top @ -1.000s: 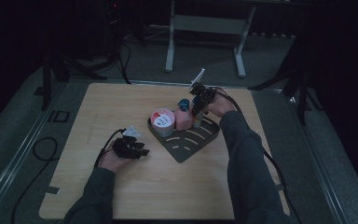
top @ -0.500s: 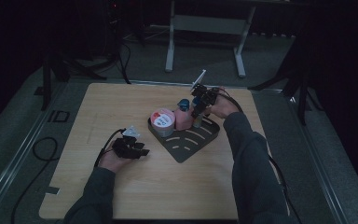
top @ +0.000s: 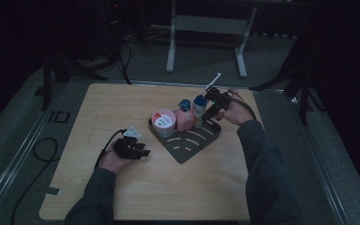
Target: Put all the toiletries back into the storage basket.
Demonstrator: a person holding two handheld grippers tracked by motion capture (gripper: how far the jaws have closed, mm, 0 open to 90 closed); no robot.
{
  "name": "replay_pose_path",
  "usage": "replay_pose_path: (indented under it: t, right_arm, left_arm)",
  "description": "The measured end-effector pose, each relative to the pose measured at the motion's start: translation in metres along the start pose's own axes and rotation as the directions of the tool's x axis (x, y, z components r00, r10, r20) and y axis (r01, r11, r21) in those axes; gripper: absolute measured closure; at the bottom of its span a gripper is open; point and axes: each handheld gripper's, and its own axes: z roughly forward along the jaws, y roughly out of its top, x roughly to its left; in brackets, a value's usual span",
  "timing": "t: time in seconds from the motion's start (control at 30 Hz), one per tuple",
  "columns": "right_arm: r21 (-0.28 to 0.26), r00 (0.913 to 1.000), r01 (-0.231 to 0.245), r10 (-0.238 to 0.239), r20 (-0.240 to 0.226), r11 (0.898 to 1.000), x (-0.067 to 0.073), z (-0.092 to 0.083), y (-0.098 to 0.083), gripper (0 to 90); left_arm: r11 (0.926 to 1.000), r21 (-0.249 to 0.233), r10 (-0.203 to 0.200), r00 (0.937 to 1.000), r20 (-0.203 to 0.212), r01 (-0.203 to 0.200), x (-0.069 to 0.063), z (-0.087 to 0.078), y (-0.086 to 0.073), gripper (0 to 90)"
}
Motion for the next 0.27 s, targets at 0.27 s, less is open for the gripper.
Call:
replay_pose_path:
  t: [0.27]
  right_arm:
    - [-0.037,0.9998,0.004,-0.004,0.018,0.999,0.003,-0.010,-0.019,12.2]
  left_arm:
    - [1.0000,0.000,0.000,1.0000,0.001,0.000,0.000,0.000,0.000,57.2]
